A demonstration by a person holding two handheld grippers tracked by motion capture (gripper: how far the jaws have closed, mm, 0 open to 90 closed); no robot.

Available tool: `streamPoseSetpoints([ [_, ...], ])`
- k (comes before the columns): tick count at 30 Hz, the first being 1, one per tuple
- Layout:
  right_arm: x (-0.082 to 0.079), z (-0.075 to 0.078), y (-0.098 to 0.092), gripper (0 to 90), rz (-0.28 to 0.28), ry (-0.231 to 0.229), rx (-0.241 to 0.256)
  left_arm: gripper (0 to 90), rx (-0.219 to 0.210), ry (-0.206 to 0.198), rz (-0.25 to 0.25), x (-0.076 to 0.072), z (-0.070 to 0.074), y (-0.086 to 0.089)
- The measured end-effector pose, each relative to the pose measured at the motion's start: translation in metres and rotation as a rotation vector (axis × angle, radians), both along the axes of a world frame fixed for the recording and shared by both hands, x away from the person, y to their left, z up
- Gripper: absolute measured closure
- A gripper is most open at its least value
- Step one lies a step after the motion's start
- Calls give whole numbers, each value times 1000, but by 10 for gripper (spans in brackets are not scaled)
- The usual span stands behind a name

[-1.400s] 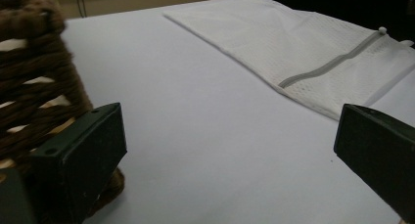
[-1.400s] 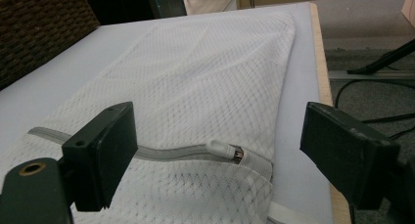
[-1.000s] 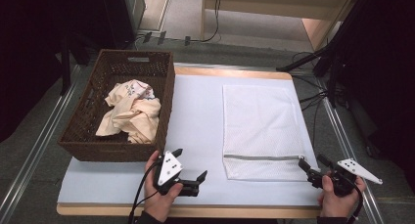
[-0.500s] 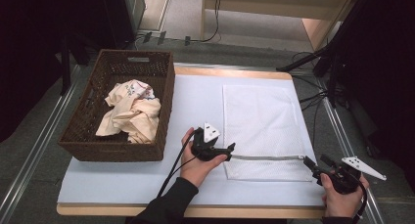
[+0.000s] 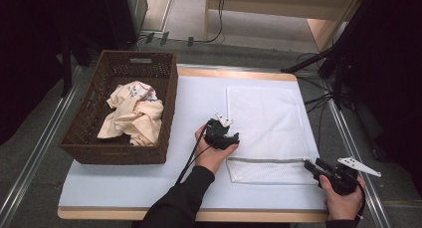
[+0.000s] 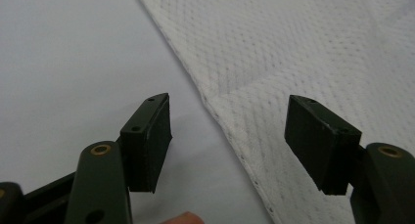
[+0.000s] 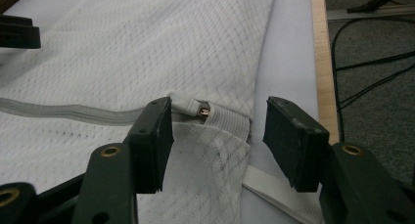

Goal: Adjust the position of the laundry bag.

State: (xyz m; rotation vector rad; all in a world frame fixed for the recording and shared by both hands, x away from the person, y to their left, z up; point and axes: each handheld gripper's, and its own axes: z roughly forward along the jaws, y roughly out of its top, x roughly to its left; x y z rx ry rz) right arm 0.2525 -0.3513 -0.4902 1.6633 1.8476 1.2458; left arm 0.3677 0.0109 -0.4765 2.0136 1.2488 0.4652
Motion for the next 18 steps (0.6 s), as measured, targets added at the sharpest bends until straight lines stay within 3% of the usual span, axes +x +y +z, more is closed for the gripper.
streamPoseSetpoints([
  [3, 2, 0, 3, 464, -3, 15, -27, 369, 3, 1, 2, 1, 0, -3],
  [8, 5, -1, 7, 478, 10, 53, -62, 374, 53, -9, -21, 0, 0, -10],
  [11, 5, -1, 11, 494, 20, 61, -97, 421, 82, -24, -14, -3, -1, -14],
  [18, 5, -1, 18, 585, -7, 66, -170, 601, 94, -36, -30, -6, -1, -21],
])
